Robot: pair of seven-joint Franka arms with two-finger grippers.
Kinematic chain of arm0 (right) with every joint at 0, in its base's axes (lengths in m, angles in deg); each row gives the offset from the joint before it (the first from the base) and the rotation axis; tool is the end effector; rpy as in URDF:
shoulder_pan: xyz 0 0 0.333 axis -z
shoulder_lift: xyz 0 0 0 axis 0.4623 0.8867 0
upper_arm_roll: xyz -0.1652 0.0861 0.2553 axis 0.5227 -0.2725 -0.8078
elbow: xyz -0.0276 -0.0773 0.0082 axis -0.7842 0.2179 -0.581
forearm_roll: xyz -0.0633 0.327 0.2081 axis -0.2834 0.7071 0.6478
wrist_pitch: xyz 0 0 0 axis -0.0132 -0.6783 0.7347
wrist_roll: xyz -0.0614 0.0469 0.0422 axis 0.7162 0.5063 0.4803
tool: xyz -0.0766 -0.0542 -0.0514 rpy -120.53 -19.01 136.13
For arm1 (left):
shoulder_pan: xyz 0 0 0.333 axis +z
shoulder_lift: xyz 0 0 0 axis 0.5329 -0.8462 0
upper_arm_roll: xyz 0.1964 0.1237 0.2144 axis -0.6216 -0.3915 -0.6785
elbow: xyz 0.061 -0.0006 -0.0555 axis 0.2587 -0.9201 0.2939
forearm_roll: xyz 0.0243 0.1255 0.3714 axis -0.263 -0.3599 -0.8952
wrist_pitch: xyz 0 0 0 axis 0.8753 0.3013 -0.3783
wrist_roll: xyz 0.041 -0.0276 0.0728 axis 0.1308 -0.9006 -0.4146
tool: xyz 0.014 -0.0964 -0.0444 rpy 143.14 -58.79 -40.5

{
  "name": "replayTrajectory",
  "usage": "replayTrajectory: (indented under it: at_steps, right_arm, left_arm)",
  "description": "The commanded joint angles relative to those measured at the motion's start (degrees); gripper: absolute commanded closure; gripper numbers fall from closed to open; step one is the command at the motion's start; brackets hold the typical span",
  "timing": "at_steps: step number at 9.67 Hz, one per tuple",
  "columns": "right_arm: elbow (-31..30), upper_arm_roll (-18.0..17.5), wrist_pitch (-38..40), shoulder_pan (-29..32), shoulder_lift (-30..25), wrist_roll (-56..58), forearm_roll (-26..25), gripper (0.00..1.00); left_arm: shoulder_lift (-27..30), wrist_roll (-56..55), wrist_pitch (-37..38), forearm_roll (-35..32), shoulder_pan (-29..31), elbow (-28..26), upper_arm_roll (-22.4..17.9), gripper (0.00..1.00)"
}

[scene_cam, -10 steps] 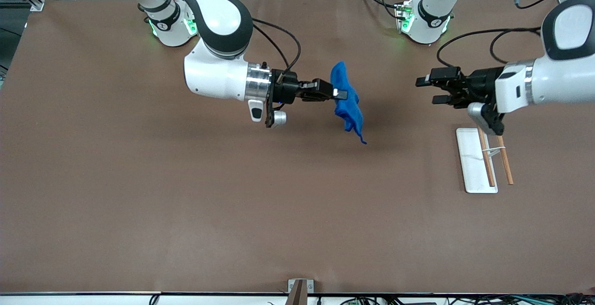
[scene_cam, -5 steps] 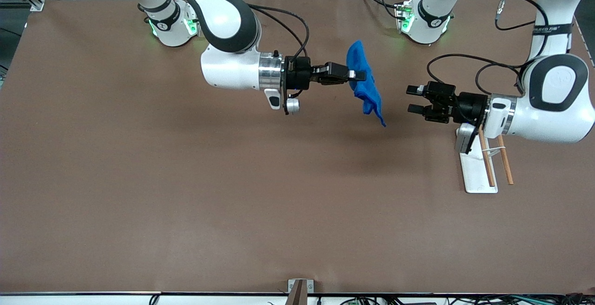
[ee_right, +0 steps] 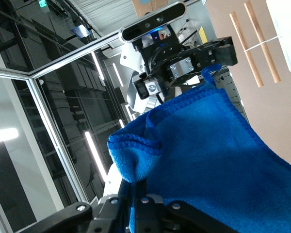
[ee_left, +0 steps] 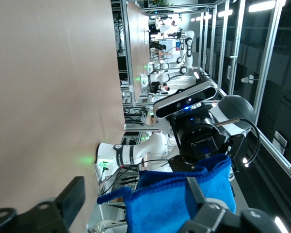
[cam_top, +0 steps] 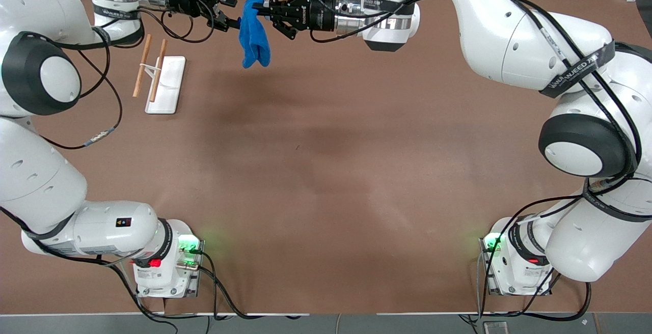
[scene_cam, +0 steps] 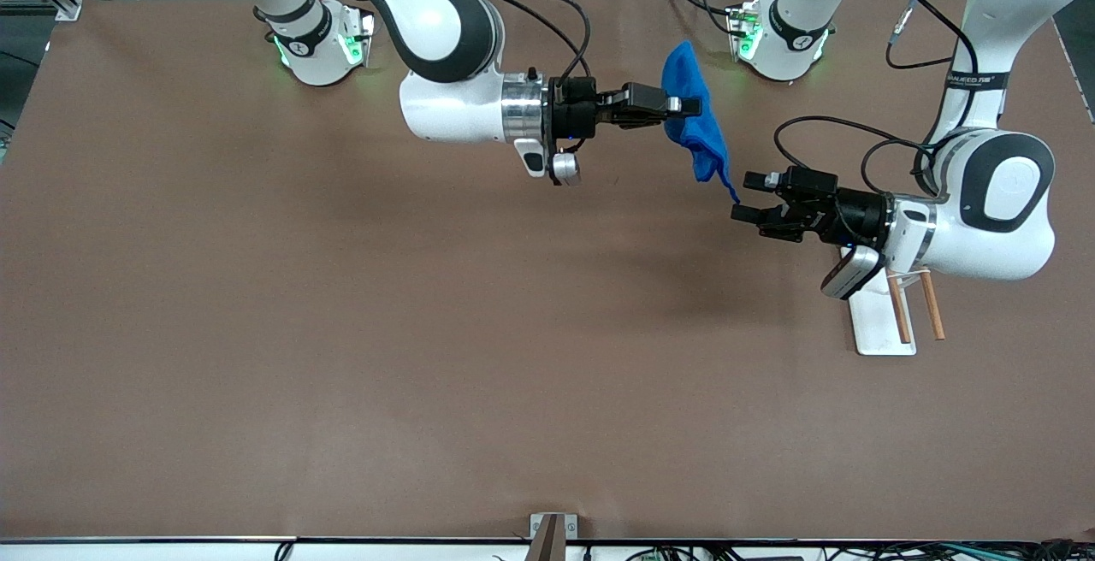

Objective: Right arm passes towel to left arm to hang
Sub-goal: 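Grasp the hanging towel with the left gripper beside the right gripper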

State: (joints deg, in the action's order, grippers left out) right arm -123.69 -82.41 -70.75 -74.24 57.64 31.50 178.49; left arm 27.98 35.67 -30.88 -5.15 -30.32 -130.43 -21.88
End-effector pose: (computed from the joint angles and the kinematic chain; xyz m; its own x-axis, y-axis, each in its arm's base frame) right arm 0.4544 0.5380 0.4606 0.9358 -0.0252 -0.3518 -0.3480 0.0954 -0.9326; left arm 0.5804 -0.1141 0.3860 0.9555 -0.2909 0.0490 -0.0716 -0.0674 0.9952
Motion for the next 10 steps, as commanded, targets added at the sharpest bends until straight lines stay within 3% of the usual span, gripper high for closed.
replayTrajectory:
  at_steps: [1,4,10]
  right_arm:
    - [0.4,0.7,-0.1,-0.8,0.1,1.9,2.7,0.97]
    - [0.4,0.7,-0.1,-0.8,0.1,2.1,2.7,0.97]
    - [0.4,0.7,-0.1,-0.8,0.1,2.1,2.7,0.97]
  left_arm:
    - [0.8,2.7,-0.2,0.8,0.2,-3.2,0.4,0.3]
    - [3.7,5.7,0.6,0.7,0.3,-7.5,0.4,0.36]
    - [4.0,6.3,0.5,1.9,0.2,-7.1,0.4,0.55]
